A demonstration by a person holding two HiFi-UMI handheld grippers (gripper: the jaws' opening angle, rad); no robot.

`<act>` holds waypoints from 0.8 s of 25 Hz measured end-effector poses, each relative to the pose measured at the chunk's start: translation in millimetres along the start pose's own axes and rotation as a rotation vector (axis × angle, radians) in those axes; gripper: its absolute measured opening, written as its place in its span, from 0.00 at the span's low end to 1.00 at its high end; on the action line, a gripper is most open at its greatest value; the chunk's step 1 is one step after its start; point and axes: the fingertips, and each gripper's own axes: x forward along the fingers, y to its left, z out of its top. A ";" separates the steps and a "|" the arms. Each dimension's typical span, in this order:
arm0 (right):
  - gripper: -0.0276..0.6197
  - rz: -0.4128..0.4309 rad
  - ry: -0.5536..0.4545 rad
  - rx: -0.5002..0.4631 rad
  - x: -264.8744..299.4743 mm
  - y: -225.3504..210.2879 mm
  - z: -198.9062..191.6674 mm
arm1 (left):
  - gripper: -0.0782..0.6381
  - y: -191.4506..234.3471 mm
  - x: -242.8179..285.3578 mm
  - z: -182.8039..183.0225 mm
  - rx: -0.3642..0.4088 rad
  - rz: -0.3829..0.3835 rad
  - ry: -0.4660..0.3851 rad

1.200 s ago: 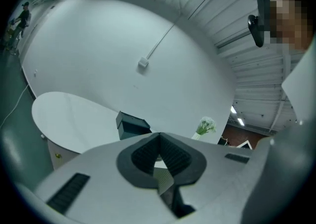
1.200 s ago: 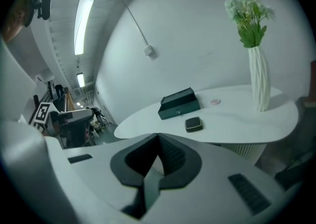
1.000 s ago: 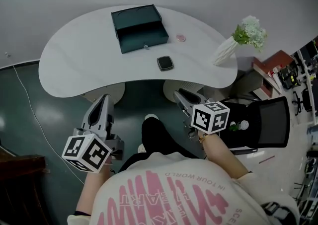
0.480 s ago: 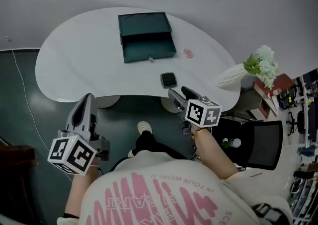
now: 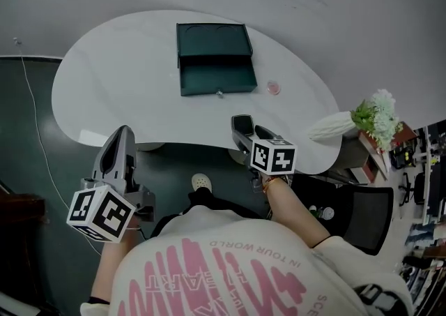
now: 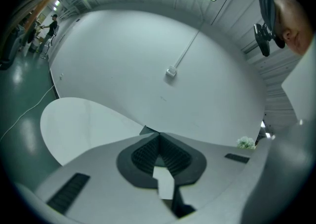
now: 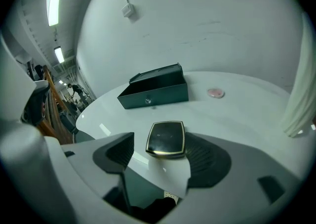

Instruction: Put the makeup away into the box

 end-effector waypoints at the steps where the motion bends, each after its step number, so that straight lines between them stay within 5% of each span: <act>1: 0.53 -0.003 0.010 -0.005 2.9 0.0 -0.9 | 0.11 3.0 -0.5 0.9 -0.007 0.006 -0.001; 20: 0.57 -0.118 0.064 -0.148 22.0 -4.9 6.7 | 0.11 30.6 -20.2 9.9 -0.042 0.070 -0.021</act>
